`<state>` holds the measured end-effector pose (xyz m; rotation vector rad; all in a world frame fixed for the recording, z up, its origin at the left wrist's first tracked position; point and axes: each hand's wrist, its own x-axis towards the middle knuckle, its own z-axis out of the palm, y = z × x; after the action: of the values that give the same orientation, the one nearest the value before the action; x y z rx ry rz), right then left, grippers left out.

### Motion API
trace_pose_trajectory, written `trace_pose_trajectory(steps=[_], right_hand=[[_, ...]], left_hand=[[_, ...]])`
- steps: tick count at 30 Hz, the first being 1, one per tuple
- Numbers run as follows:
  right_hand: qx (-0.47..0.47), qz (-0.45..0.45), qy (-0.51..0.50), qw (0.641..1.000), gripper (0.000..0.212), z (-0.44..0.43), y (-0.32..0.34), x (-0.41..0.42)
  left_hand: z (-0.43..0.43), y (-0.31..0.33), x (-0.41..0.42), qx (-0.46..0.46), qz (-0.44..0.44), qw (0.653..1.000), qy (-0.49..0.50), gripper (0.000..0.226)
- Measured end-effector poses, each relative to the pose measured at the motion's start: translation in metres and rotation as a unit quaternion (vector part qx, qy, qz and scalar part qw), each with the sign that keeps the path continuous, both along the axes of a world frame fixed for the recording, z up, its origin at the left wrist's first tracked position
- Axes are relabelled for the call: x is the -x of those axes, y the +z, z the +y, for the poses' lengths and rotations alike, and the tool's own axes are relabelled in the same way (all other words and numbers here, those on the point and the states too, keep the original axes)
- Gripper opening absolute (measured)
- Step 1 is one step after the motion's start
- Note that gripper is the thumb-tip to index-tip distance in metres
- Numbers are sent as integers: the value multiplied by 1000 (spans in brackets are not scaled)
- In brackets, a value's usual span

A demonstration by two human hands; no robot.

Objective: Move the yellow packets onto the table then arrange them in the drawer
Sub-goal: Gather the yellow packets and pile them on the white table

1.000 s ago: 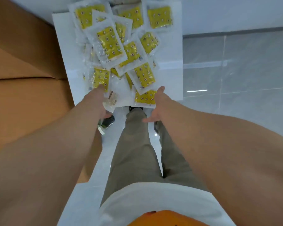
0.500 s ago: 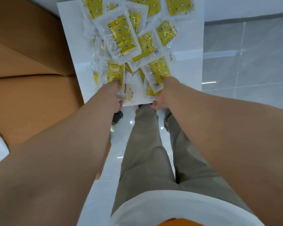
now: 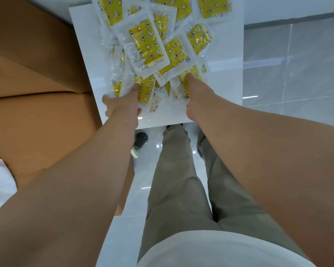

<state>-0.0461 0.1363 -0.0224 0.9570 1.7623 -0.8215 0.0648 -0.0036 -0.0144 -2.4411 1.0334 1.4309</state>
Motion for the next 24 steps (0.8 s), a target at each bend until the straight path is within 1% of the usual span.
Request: trace_pose_trajectory(steps=[1, 2, 3, 4, 7, 8, 11, 13, 15, 19, 22, 24], right_hand=[[-10, -8, -31, 999, 72, -1, -5, 0], [-9, -44, -32, 998, 85, -2, -1, -2], [-15, -66, -58, 996, 92, -3, 1, -2], [-14, -66, -66, 996, 93, -1, -2, -1], [-1, -50, -104, 993, 87, -4, -5, 4], [-2, -41, -123, 992, 87, -4, -5, 6], [2, -20, -142, 990, 87, -8, -4, 10], [11, -7, -131, 991, 84, -8, -3, 12], [40, -17, -116, 992, 81, -9, 1, 15], [92, -31, -92, 991, 70, -13, 8, 20], [90, -18, -75, 993, 74, -15, 10, 24], [79, -12, -54, 995, 76, -17, 7, 26]], left_hand=[[0, -6, 1, 5, -5, 1000, -26, 106], [-1, -9, 3, 2, -9, 999, -46, 100], [-2, -8, 6, 10, -18, 998, -65, 93], [-3, -6, 8, 18, -26, 996, -81, 88], [-4, -10, 10, 31, -48, 993, -106, 88], [-4, -9, 11, 39, -39, 993, -107, 87], [-1, -12, 6, 45, 36, 995, -79, 76], [2, -10, 4, 43, 65, 994, -78, 69], [2, -9, 2, 35, 80, 994, -67, 60], [4, -4, 1, -19, 120, 993, -15, 34], [3, -2, 4, -35, 146, 989, -9, 23], [2, -1, 7, -37, 155, 987, -5, 22]])
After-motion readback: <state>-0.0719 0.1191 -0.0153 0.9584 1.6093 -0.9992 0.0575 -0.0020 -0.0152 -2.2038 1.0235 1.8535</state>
